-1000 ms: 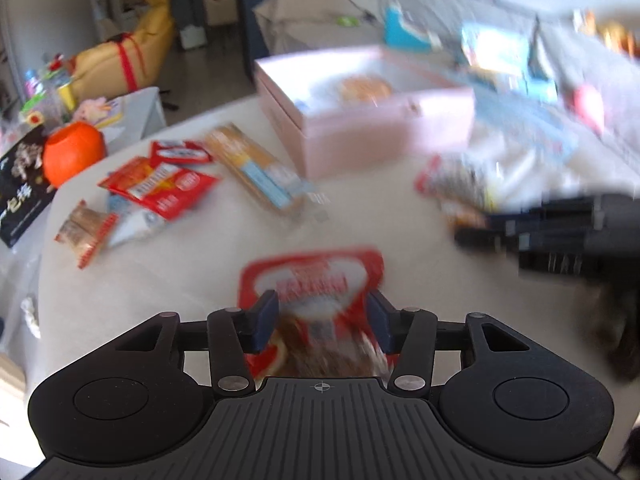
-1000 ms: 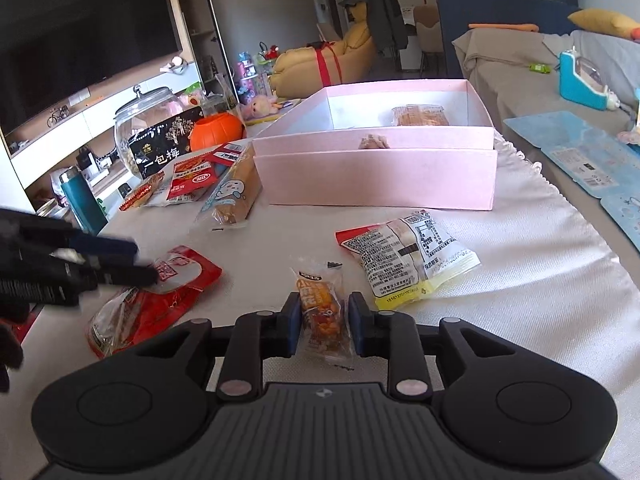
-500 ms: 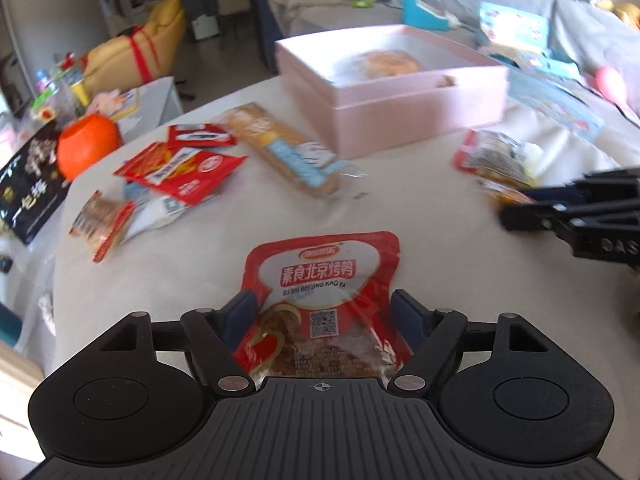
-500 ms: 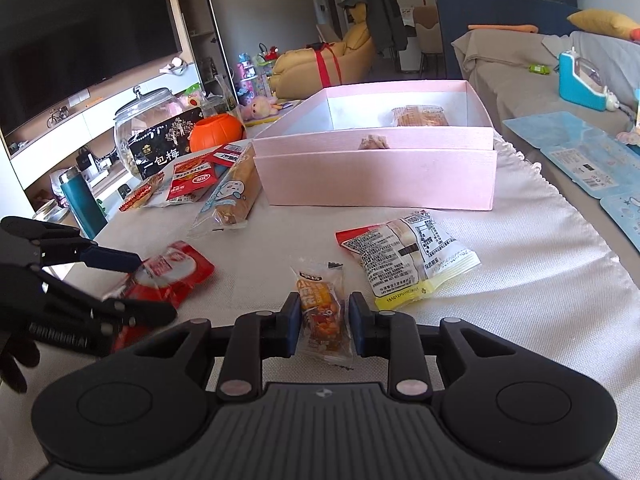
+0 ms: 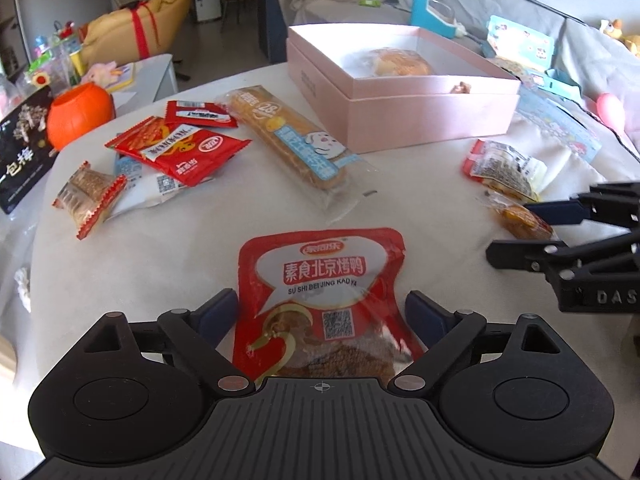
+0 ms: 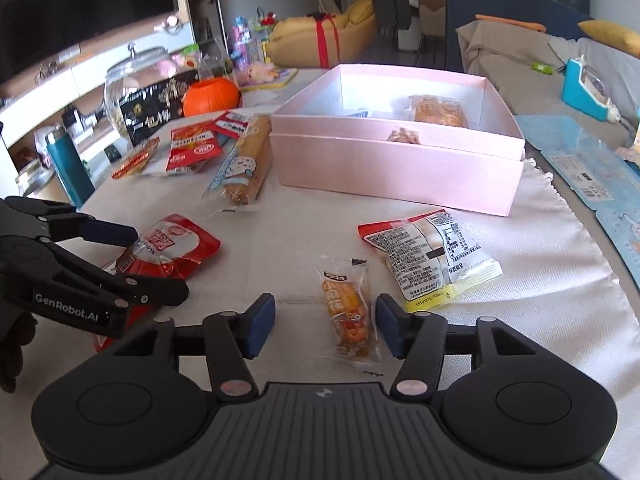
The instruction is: Organize snacks
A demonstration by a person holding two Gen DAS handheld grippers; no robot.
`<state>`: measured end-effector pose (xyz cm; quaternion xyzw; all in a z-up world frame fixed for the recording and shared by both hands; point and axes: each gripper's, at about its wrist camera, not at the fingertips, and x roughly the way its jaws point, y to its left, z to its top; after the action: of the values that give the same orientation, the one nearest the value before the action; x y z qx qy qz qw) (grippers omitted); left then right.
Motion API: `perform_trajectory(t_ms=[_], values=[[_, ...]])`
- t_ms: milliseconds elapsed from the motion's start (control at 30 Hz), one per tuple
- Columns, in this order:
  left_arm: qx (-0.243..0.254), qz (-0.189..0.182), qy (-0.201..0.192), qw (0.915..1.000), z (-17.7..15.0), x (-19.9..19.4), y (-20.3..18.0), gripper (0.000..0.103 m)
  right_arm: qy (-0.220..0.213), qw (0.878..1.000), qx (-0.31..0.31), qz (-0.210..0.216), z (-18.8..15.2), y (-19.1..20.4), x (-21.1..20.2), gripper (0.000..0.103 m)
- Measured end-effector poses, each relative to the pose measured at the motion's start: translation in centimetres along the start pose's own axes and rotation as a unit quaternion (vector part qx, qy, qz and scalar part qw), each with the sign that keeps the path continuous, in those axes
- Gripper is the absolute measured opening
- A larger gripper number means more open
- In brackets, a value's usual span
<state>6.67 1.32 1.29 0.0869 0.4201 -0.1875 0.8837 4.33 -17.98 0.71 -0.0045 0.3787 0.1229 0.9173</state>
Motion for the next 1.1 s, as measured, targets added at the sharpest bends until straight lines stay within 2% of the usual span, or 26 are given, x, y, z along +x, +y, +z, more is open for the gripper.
perform_trajectory(t_ms=[167, 200, 233, 300, 333, 467, 567, 833, 967, 1100], values=[[0.002, 0.003, -0.013, 0.9999, -0.6, -0.3, -0.3, 0.093, 0.009, 1.0, -0.01, -0.011, 0.6, 0.1, 0.1, 0.057], [0.0, 0.003, -0.015, 0.9999, -0.6, -0.3, -0.3, 0.093, 0.012, 1.0, -0.011, -0.018, 0.7, 0.1, 0.2, 0.053], [0.0, 0.003, -0.017, 0.9999, -0.7, -0.4, -0.3, 0.091, 0.018, 0.999, -0.011, -0.024, 0.8, 0.0, 0.3, 0.04], [0.0, 0.004, -0.022, 0.9997, -0.8, -0.6, -0.4, 0.088, 0.025, 0.999, -0.013, -0.026, 1.1, 0.0, 0.1, 0.022], [0.001, 0.004, -0.024, 0.9997, -0.9, -0.7, -0.5, 0.085, 0.025, 0.999, -0.014, -0.023, 1.1, 0.0, -0.2, 0.02], [0.0, 0.007, -0.025, 0.9997, -0.9, -1.1, -0.9, 0.074, -0.009, 1.0, -0.024, -0.014, 1.0, 0.1, -2.7, 0.02], [0.002, 0.005, -0.024, 0.9997, -1.2, -1.5, -1.1, 0.071, -0.025, 0.999, -0.027, -0.013, 1.0, -0.2, -4.4, 0.02], [0.0, -0.001, -0.038, 0.9993, -1.4, -2.7, -1.1, 0.069, -0.019, 0.999, -0.02, -0.029, 0.8, -1.9, -4.6, 0.02], [0.004, -0.005, -0.062, 0.9981, -0.2, -3.8, -1.7, 0.069, -0.016, 0.999, -0.011, -0.035, 0.4, -2.7, -4.8, 0.02], [0.012, -0.021, -0.092, 0.9955, 1.9, -4.8, -2.5, 0.069, -0.036, 0.999, 0.003, -0.034, 1.0, -3.5, -5.8, 0.02]])
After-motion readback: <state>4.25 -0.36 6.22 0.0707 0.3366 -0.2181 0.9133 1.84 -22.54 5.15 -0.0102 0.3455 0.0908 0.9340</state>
